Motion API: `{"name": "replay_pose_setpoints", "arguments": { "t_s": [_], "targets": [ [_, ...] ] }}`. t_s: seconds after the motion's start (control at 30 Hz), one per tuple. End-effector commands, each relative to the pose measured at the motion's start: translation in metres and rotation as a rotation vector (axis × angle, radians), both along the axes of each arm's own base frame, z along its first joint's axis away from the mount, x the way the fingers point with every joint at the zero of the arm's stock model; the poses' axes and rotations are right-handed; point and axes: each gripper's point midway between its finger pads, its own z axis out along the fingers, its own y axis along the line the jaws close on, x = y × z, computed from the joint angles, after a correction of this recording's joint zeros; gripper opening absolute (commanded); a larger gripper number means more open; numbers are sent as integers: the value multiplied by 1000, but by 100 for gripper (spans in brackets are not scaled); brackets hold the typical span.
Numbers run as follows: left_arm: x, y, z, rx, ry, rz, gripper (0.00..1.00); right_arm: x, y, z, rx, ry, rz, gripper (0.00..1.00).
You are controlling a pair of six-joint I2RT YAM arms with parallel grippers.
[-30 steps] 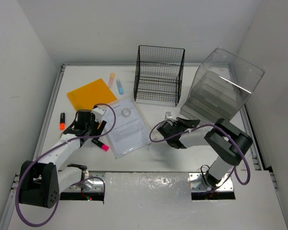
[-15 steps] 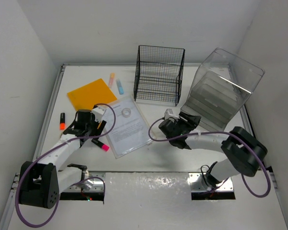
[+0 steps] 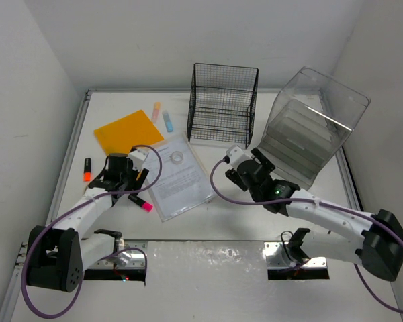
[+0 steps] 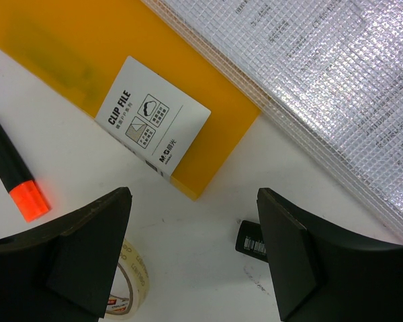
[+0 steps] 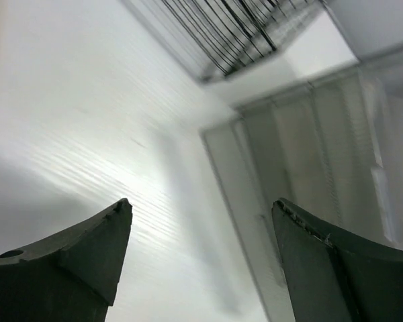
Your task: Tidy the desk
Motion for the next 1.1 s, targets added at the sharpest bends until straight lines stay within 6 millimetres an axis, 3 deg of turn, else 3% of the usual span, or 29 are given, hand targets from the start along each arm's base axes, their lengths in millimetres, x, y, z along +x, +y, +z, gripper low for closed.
{"name": "replay_pose_setpoints", "arguments": {
  "t_s": [0.0,0.17,0.3,0.43,0.5,0.7,0.93,1.07],
  "targets": [
    [6,3,5,0,-32,12,74,-5,62,27,302,27,192,83],
    [5,5,7,10,-30,17,74,-8,85,36,392,53,257,83],
    [-1,-7,16,8,2,-122,71,-10,94,30,401,91,284,83],
    [-40,-39,5,27,153,-600,71,-11,98,21,396,114,303,83],
    [-53,-38,0,68,204,-709,71,-13,100,19,395,123,314,83],
    [-65,-39,-4,194,226,-1025,75,-17,101,10,413,135,324,83],
    [-47,-50,-10,170,198,-1078,76,-20,102,10,423,142,336,82],
    [-56,-53,-27,132,273,-1108,76,-24,97,5,418,145,333,83]
  ]
}}
